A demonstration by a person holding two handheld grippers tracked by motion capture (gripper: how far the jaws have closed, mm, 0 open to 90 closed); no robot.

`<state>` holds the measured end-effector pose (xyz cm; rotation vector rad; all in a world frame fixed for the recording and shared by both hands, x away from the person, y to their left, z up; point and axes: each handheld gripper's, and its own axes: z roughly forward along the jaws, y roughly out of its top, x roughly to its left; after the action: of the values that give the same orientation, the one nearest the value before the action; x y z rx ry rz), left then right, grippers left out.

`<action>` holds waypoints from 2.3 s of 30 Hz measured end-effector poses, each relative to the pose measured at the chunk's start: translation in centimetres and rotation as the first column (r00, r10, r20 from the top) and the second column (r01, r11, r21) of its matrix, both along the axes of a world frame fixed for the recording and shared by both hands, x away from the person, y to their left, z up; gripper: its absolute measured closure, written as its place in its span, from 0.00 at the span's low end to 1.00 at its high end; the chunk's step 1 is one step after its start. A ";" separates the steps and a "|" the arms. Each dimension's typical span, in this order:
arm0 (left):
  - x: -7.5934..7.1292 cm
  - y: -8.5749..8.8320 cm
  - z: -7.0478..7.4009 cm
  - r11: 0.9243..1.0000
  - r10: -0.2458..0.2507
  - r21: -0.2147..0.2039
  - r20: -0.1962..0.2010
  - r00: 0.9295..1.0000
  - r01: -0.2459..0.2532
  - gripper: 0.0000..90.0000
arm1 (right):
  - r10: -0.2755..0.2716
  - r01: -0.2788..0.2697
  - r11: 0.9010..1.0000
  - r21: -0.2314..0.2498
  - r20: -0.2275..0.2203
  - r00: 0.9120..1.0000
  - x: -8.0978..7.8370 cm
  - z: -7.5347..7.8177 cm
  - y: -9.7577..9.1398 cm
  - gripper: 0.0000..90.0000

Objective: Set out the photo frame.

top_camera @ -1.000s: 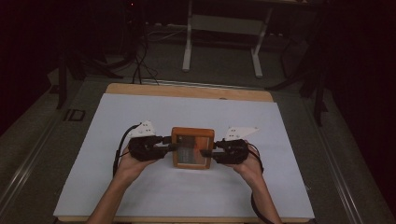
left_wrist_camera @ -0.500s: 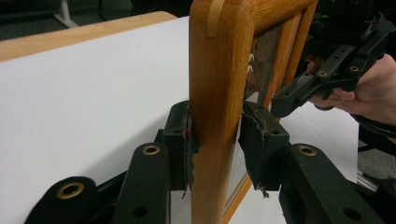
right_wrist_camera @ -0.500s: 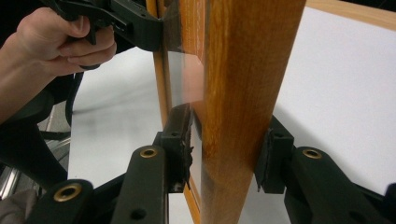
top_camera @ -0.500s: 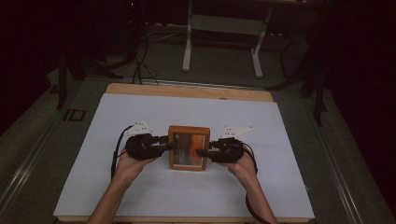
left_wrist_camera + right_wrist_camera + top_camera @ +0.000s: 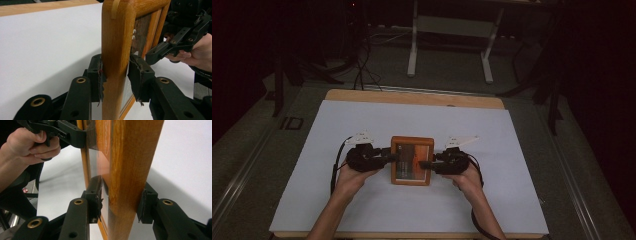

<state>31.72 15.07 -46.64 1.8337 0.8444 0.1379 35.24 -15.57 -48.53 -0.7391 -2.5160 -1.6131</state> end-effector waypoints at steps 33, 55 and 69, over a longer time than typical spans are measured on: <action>1.3 0.0 -1.5 0.999 0.029 -0.016 -0.045 0.999 -0.029 0.73 | -0.016 0.017 1.000 0.022 -0.053 0.998 1.4 -1.7 0.0 0.67; 1.1 0.0 -1.5 1.000 0.015 -0.006 -0.043 0.999 -0.016 0.61 | -0.022 0.022 1.000 -0.014 -0.016 1.000 1.0 -1.6 0.4 0.53; 0.9 0.6 -1.5 0.999 0.043 -0.009 -0.051 0.998 -0.044 0.56 | -0.041 0.042 0.998 -0.037 0.013 0.999 0.7 -1.2 0.1 0.51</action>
<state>32.65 15.70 -48.15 1.8166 0.9192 0.1145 35.94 -15.48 -49.73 -0.7930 -2.5624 -1.5917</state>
